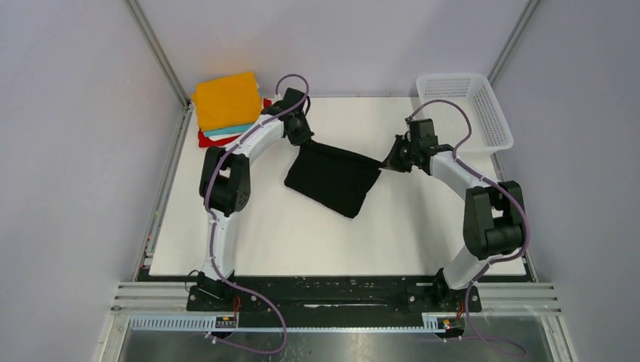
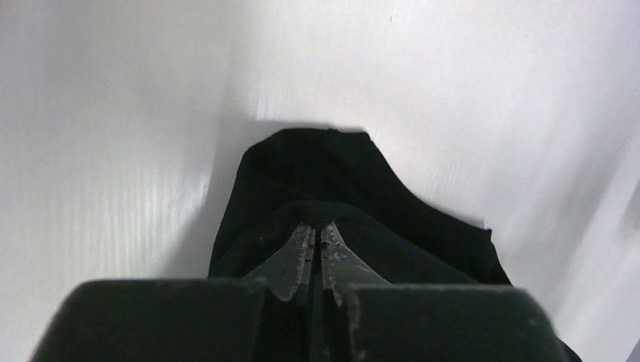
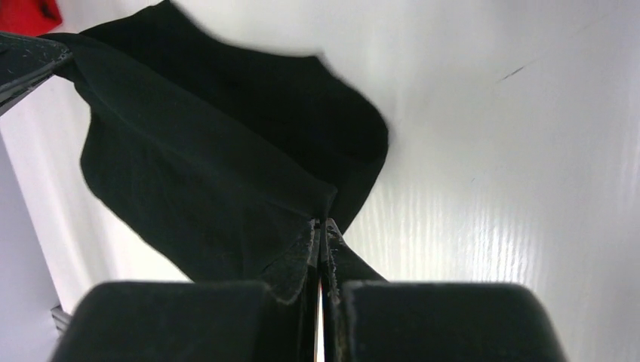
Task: Fold and stack the t-shirts
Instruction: Fold the long partially folded tshirt into a neat square
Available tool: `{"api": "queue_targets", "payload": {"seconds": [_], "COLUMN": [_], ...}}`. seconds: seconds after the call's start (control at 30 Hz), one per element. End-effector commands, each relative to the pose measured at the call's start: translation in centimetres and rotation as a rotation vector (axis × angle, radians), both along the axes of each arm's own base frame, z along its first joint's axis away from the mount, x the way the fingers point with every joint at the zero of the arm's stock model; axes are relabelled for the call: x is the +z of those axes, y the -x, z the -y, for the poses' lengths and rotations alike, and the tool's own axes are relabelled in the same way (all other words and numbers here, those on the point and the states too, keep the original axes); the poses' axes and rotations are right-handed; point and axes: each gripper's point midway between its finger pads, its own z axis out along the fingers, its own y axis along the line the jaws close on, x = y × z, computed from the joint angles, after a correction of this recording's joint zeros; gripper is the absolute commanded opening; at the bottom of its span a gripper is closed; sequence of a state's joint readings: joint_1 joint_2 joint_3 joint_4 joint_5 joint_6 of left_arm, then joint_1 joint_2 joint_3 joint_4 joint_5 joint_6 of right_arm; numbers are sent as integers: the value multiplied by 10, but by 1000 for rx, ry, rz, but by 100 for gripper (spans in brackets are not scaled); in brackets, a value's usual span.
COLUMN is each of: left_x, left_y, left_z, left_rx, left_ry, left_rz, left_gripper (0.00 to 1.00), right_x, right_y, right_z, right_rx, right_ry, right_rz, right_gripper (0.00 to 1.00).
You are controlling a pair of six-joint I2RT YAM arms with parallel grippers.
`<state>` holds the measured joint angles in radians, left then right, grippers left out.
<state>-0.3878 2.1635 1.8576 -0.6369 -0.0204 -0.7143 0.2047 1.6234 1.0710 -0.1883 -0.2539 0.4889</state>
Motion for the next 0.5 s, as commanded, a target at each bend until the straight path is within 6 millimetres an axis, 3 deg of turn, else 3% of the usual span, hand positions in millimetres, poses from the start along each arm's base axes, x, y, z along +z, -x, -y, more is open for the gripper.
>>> {"api": "queue_targets", "payload": {"seconds": [0.0, 0.07, 0.1, 0.17, 0.23, 0.3, 0.37, 0.47], "left_x": [7, 1, -2, 1, 17, 43, 66, 85], "left_y": [-40, -47, -49, -53, -49, -42, -28, 3], "left_z": [3, 7, 8, 9, 15, 16, 13, -8], "left_rx": [1, -7, -9, -14, -42, -53, -56, -8], "left_ry": [24, 26, 26, 28, 62, 85, 87, 37], "left_rz": [89, 91, 88, 96, 109, 141, 168, 190], "left_gripper": [2, 12, 22, 52, 83, 98, 99, 99], "right_x": [-1, -6, -12, -7, 6, 21, 36, 43], "right_y": [-34, -49, -53, -59, -58, -50, -35, 2], "right_z": [14, 18, 17, 14, 10, 9, 4, -17], "right_rx": [-12, -25, -19, 5, 20, 10, 20, 77], "right_ry": [17, 18, 8, -7, -20, -36, -52, -73], "right_rz": [43, 43, 24, 13, 21, 42, 66, 71], "right_gripper": [0, 3, 16, 92, 99, 99, 99, 99]}}
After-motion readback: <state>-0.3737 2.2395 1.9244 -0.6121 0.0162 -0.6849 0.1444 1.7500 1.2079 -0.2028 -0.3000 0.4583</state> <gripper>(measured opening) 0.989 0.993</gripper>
